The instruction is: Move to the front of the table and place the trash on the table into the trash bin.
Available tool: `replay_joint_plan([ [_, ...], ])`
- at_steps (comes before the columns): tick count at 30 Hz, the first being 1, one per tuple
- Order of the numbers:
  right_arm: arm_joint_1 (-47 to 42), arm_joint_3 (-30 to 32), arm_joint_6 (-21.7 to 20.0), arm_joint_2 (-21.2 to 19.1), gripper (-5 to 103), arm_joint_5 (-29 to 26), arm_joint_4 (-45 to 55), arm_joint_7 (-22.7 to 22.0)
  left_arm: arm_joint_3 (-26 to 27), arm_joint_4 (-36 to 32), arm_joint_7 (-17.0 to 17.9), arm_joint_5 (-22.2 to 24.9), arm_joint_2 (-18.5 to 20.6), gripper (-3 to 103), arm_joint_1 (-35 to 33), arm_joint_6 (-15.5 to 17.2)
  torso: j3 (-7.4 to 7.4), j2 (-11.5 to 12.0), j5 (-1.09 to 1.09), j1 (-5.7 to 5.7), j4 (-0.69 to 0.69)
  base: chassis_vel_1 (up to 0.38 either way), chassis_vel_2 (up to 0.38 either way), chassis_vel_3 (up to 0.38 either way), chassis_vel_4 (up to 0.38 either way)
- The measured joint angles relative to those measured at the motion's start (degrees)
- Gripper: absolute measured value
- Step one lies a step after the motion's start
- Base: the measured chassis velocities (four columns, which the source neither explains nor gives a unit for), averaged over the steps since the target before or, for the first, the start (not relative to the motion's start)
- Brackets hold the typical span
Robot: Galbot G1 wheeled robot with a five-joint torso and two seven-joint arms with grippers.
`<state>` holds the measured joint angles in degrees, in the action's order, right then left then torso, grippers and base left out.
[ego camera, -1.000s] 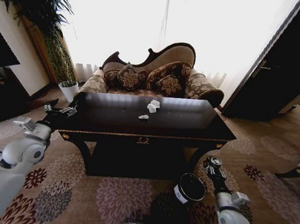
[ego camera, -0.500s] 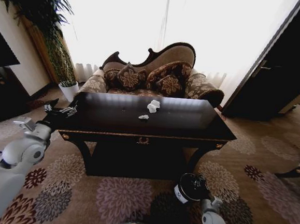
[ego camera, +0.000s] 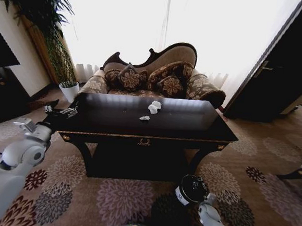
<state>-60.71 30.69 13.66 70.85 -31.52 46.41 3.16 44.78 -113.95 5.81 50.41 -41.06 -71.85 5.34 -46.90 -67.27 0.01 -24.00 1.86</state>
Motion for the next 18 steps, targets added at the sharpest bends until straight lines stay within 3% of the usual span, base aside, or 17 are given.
replay_joint_plan([
  [6,5.0,0.0,0.9,0.2,25,2.7,-8.8,0.4,0.0,0.0,0.0,0.0,0.0,100,0.0,0.0,0.00,0.0,-0.01,0.00,0.00,0.000,0.000,0.000,0.000],
  [18,8.4,1.0,1.9,-0.4,25,4.7,-15.3,1.3,0.0,0.0,0.0,0.0,0.0,100,0.0,0.0,0.01,0.0,-0.02,0.00,0.01,0.000,0.000,0.000,0.000],
])
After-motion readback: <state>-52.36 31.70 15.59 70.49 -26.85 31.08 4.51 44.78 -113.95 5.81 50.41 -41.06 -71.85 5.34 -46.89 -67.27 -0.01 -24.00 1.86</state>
